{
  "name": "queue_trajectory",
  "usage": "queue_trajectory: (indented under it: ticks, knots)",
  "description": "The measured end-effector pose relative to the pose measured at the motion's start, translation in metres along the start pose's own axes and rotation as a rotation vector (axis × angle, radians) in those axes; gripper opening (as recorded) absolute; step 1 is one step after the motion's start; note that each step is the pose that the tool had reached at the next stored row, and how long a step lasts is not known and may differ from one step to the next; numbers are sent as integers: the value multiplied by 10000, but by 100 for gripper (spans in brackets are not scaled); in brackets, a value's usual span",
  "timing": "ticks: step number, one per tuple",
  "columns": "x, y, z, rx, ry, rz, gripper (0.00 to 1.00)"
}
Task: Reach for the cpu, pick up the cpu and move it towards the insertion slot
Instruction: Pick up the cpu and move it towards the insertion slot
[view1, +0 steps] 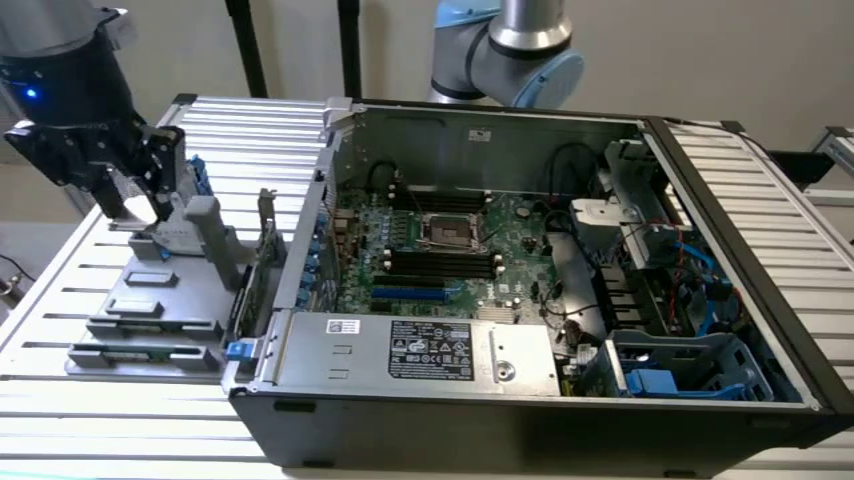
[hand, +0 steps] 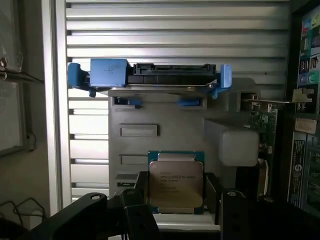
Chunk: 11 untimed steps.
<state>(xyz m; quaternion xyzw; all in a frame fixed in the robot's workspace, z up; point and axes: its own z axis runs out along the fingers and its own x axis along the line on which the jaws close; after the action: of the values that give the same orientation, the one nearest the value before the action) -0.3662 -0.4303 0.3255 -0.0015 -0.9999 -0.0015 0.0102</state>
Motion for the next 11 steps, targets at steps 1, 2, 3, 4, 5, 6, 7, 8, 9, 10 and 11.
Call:
queue_trajectory:
  ticks: [1, 2, 3, 4, 5, 6, 7, 8, 9, 10, 11]
  knots:
    - [-46, -2, -40, -10, 0, 0, 54]
    - [-90, -5, -77, -22, 0, -2, 54]
    - [-134, -7, -112, -38, 0, -2, 54]
    - [-181, -9, -148, -57, 0, -2, 54]
    - [-225, -11, -181, -76, 0, -2, 54]
    - [-270, -13, -214, -95, 1, -2, 54]
    - [-314, -16, -247, -115, 0, -3, 54]
    - [-360, -18, -282, -133, 2, -4, 54]
    - [-404, -20, -315, -153, 2, -3, 54]
    - [-447, -22, -347, -170, 3, -4, 54]
    - [-492, -24, -380, -191, 3, -4, 54]
